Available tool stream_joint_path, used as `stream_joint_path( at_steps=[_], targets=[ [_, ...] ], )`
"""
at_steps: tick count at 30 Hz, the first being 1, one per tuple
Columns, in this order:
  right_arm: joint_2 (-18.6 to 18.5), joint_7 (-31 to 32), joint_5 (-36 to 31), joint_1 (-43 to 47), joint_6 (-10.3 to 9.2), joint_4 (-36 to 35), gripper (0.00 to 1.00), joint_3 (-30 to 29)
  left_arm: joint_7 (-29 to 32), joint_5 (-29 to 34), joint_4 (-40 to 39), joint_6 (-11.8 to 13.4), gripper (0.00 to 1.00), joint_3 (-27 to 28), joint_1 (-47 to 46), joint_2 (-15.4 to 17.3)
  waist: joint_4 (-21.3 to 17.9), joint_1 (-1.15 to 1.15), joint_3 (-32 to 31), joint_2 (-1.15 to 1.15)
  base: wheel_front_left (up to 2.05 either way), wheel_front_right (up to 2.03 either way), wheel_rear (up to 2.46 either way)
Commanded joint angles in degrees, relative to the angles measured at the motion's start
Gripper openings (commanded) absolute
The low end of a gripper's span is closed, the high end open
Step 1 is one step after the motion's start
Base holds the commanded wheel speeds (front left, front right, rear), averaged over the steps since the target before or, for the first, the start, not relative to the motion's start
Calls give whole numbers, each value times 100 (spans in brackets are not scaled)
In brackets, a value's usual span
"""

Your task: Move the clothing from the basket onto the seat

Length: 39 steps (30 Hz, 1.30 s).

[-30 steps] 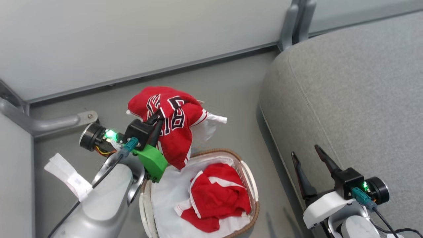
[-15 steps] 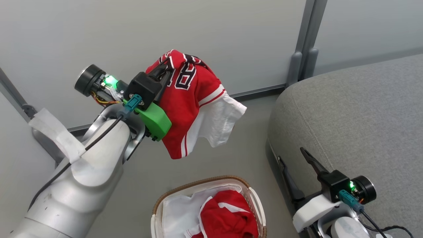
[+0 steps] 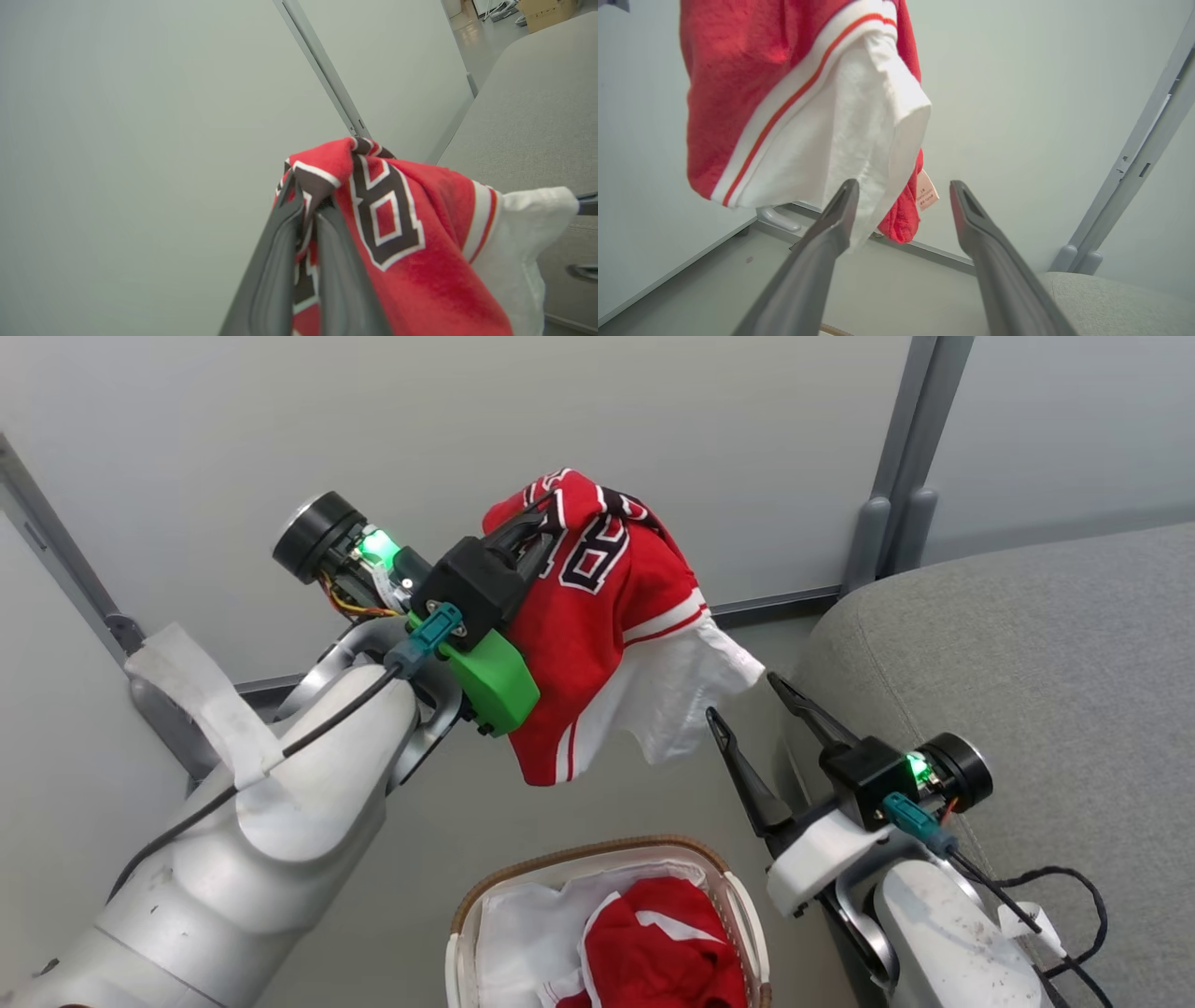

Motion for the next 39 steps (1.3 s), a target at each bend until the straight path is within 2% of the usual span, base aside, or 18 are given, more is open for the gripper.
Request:
stream_joint_path(
  at_steps=[1, 10, 20, 21, 23, 24, 25, 26, 28, 36, 37, 38, 39],
  targets=[
    [-26, -27, -16, -143, -2, 106, 100, 29, -12, -32, -74, 3, 0, -51, -94, -7, 58, 0, 7, 0, 0, 0, 0],
    [-26, -27, 67, -755, -2, 866, 100, 427, -32, -222, -445, 4, 0, -376, 59, -12, 208, 0, 3, 0, 0, 0, 0],
    [-25, -21, 535, -1343, -2, 1580, 100, 1152, -125, -426, -645, 5, 0, -591, 177, 6, 252, 0, -12, 0, 0, 0, 0],
    [-25, -21, 574, -1393, -2, 1634, 92, 1219, -137, -463, -658, 5, 0, -617, 193, 12, 254, 0, -11, 0, 0, 0, 0],
    [-25, -21, 638, -1490, -3, 1719, 70, 1349, -165, -515, -667, 5, 0, -649, 224, 26, 256, 0, -9, 0, 0, 0, 0],
    [-24, -21, 670, -1529, -3, 1747, 43, 1388, -174, -542, -666, 5, 0, -658, 238, 30, 256, 0, -9, 0, 0, 0, 0],
    [-25, -21, 702, -1566, -3, 1783, 40, 1430, -168, -574, -662, 4, 0, -666, 252, 40, 256, 0, -8, 0, 0, 0, 0],
    [-25, -21, 730, -1590, -3, 1807, 21, 1452, -178, -598, -651, 5, 0, -670, 265, 47, 256, 0, -8, 0, 0, 0, 0],
    [-25, -21, 754, -1625, -3, 1823, 0, 1470, -202, -656, -620, 6, 0, -656, 304, 63, 250, 0, -5, 0, 0, 0, 0],
    [-25, -21, 683, -1482, -3, 1719, 0, 1220, -381, -910, -417, 210, 0, -435, 726, 126, 183, 0, -12, 0, 0, 0, 0],
    [-25, -21, 680, -1456, -3, 1693, 0, 1168, -407, -964, -380, 235, 21, -400, 803, 124, 174, 0, -13, 0, 0, 0, 0],
    [-25, -21, 662, -1428, -3, 1665, 0, 1098, -427, -1021, -344, 268, 46, -354, 901, 106, 162, 0, -15, 0, 0, 0, 0],
    [-25, -21, 656, -1410, -3, 1644, 0, 1050, -453, -1057, -313, 287, 91, -315, 983, 88, 153, 0, -16, 0, 0, 0, 0]
  ],
)
